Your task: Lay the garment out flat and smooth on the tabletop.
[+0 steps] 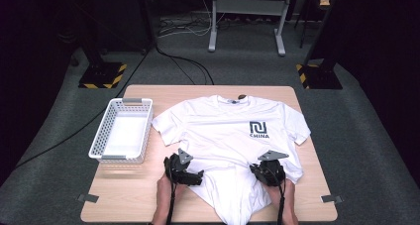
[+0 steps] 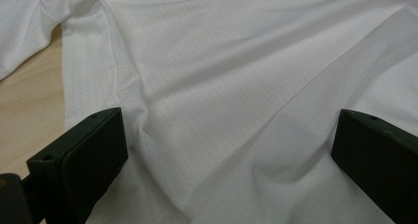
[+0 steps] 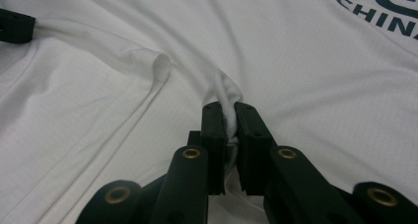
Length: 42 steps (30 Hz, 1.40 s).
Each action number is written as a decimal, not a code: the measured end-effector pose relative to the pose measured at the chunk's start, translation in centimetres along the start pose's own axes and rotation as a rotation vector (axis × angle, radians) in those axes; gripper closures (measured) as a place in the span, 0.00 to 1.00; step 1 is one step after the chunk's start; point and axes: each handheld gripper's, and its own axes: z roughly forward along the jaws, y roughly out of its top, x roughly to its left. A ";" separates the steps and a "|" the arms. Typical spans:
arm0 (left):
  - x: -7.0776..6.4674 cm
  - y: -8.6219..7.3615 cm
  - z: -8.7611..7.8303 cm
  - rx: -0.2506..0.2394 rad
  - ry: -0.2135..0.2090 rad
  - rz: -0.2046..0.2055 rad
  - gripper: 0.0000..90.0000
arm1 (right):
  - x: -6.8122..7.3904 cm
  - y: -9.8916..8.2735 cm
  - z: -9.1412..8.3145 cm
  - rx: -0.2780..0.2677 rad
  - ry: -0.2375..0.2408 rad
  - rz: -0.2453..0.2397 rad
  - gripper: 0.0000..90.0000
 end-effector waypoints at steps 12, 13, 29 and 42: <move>0.0 0.0 0.0 0.000 0.003 -0.004 0.00 | 0.5 -1.1 -2.2 -0.018 -0.022 -0.027 0.93; 0.0 0.0 0.0 -0.001 0.004 -0.006 0.00 | 0.5 -1.1 -2.4 -0.022 -0.017 -0.019 0.93; 0.1 0.0 0.0 0.001 0.005 -0.008 0.00 | 0.6 -2.3 -5.2 -0.041 -0.072 -0.028 0.94; 0.0 0.0 0.0 -0.002 0.010 -0.011 0.00 | -1.2 -4.1 -7.5 -0.046 -0.093 0.018 0.94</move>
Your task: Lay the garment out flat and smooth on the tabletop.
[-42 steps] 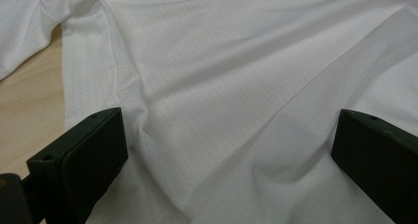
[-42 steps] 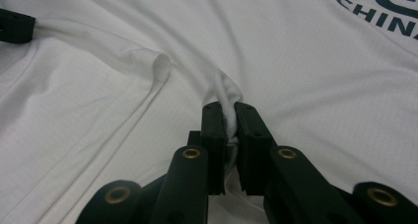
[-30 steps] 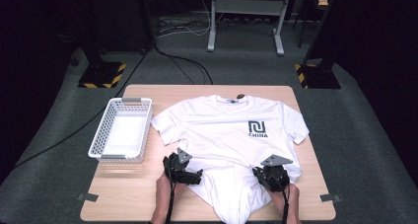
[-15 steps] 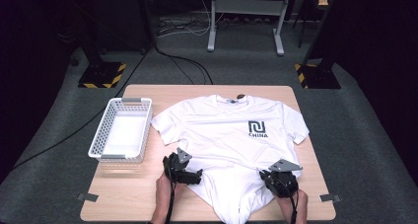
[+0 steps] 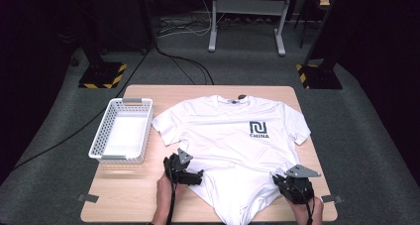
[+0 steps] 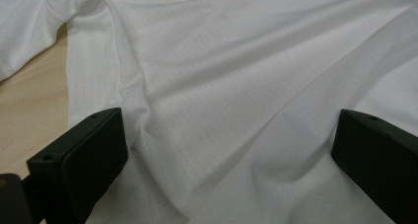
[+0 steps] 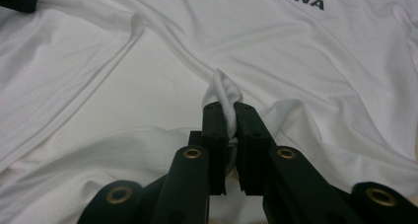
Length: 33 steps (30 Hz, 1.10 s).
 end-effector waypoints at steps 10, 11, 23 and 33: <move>0.0 0.0 0.0 0.001 0.000 0.000 0.00 | -1.1 -3.1 -1.6 0.078 -0.046 0.039 0.94; 0.0 0.0 0.0 0.001 0.000 -0.001 0.00 | -1.1 -3.4 -1.8 0.091 -0.054 0.035 0.94; 0.0 0.0 0.0 0.001 0.000 0.000 0.00 | -0.5 -2.1 -3.2 0.059 -0.093 0.053 0.38; 0.0 0.0 0.0 0.001 0.000 0.000 0.00 | 0.4 -0.2 4.2 0.135 -0.033 0.040 0.25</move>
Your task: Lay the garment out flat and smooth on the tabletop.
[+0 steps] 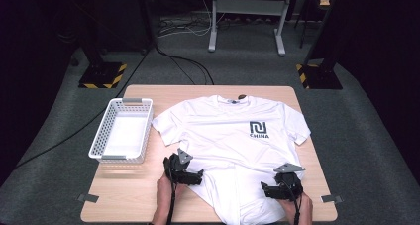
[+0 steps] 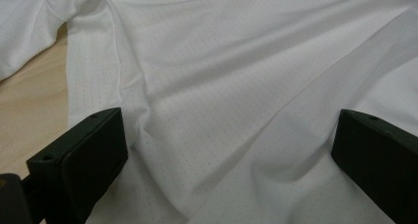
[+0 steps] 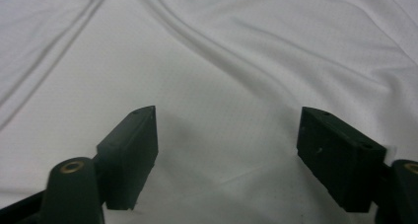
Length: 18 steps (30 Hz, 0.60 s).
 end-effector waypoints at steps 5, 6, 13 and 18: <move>0.0 0.0 0.0 -0.002 0.000 -0.003 0.00 | -0.4 -0.8 0.3 0.010 -0.043 0.018 0.19; 0.0 0.0 0.0 -0.002 0.000 -0.003 0.00 | -0.5 -1.0 0.2 0.009 -0.040 0.020 0.19; 0.0 0.0 0.0 -0.002 -0.001 -0.003 0.00 | -0.9 -1.7 -0.6 0.033 -0.050 0.021 0.19; 0.0 0.0 0.0 -0.001 -0.001 -0.002 0.00 | -1.0 -2.5 -1.4 0.048 -0.054 0.028 0.19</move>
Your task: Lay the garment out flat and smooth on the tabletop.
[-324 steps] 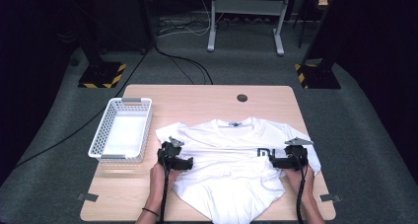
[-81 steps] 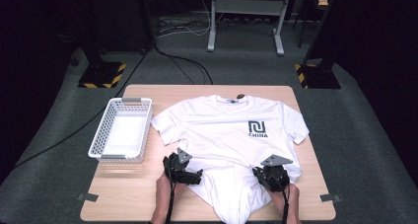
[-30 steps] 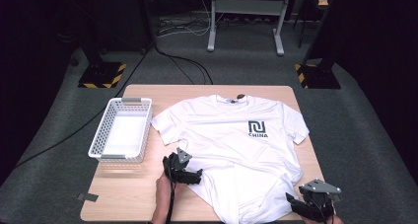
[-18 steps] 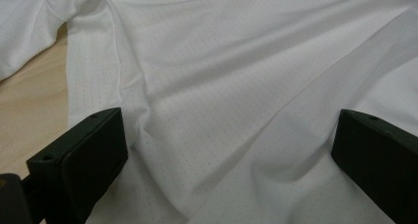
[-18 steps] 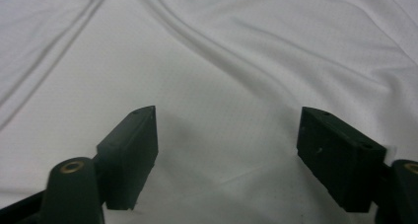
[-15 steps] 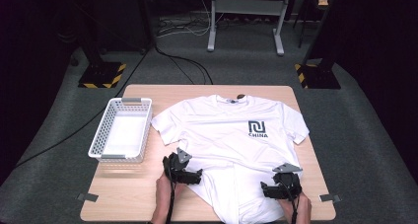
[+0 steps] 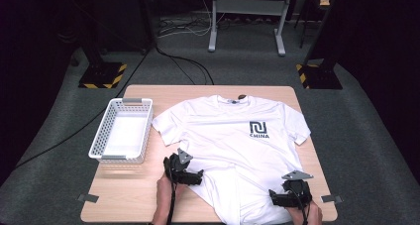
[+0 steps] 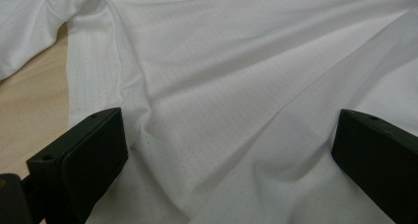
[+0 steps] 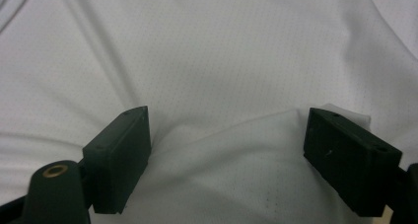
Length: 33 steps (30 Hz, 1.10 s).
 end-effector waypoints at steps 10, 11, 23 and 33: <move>0.0 0.0 0.0 0.001 0.001 0.001 0.00 | -0.8 -0.8 -1.7 -0.006 -0.017 0.029 0.18; 0.0 0.0 0.0 0.000 0.001 0.001 0.00 | -0.8 -0.5 -1.7 -0.018 -0.015 0.030 0.18; 0.0 0.0 0.0 0.000 0.001 0.001 0.00 | -1.5 -0.4 -0.3 0.004 -0.035 0.037 0.18; 0.0 0.0 0.0 0.001 0.001 0.001 0.00 | -2.2 -2.3 -2.5 0.034 -0.068 0.052 0.18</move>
